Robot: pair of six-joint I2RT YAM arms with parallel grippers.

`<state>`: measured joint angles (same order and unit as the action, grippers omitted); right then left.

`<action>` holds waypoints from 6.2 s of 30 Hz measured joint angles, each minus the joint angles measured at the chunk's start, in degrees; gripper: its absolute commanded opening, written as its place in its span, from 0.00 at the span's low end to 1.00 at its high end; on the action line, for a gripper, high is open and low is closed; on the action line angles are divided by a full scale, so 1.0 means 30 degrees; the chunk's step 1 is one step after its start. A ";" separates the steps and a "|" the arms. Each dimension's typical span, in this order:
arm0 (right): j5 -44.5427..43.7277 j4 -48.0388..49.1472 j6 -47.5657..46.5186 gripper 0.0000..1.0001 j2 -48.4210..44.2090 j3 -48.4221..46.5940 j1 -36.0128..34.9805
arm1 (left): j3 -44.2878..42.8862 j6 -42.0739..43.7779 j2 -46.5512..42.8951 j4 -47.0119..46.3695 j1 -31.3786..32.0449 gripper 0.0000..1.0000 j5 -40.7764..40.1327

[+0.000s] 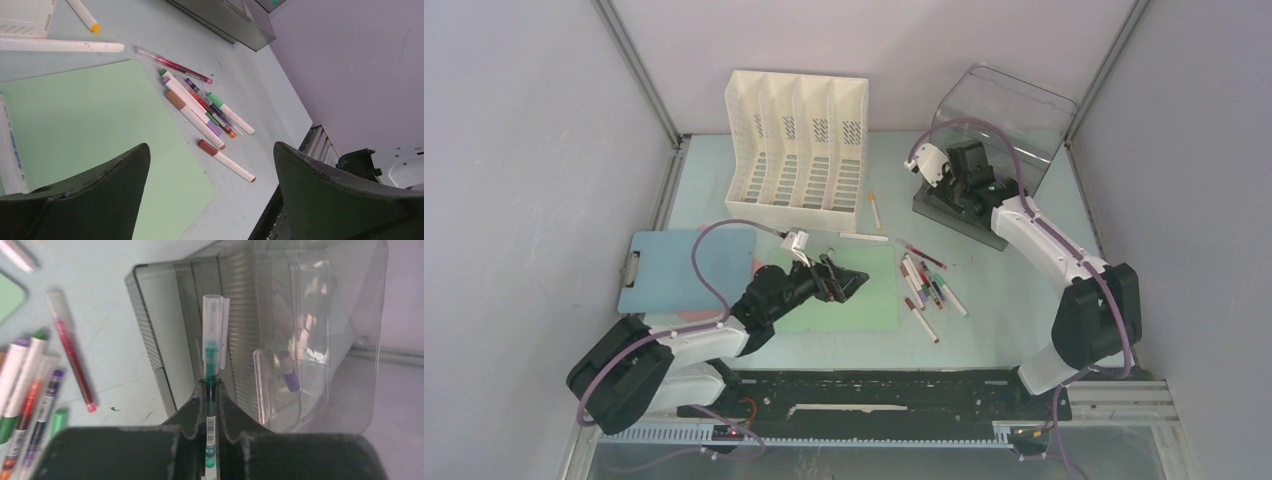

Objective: Organize the desk
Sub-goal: Place the stationery in the drawer, then pick up the stationery from the center of the board, then place the stationery in the drawer.

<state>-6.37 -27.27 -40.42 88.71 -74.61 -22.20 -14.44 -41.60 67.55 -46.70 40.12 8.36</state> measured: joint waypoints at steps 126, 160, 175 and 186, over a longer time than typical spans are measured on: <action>0.6666 -0.2557 0.2914 0.00 0.2200 -0.1705 -0.0517 | -0.3541 1.4404 -0.1508 0.6244 0.1377 1.00 -1.0098; 0.1231 0.2025 0.1756 0.05 0.0248 0.1086 0.1166 | -0.3840 1.4899 -0.0765 0.6652 0.1945 1.00 -1.0608; 0.0073 0.2470 0.1282 0.37 0.0546 0.1115 0.1508 | -0.3840 1.5045 -0.0765 0.6652 0.2106 1.00 -1.0761; 0.1508 0.2397 0.1464 0.43 0.0546 0.1122 0.1756 | -0.3840 1.5067 -0.0765 0.6645 0.2259 1.00 -1.0856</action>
<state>-1.85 -20.08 -36.03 90.35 -71.24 -16.93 -25.96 3.60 65.25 -26.76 46.89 -24.21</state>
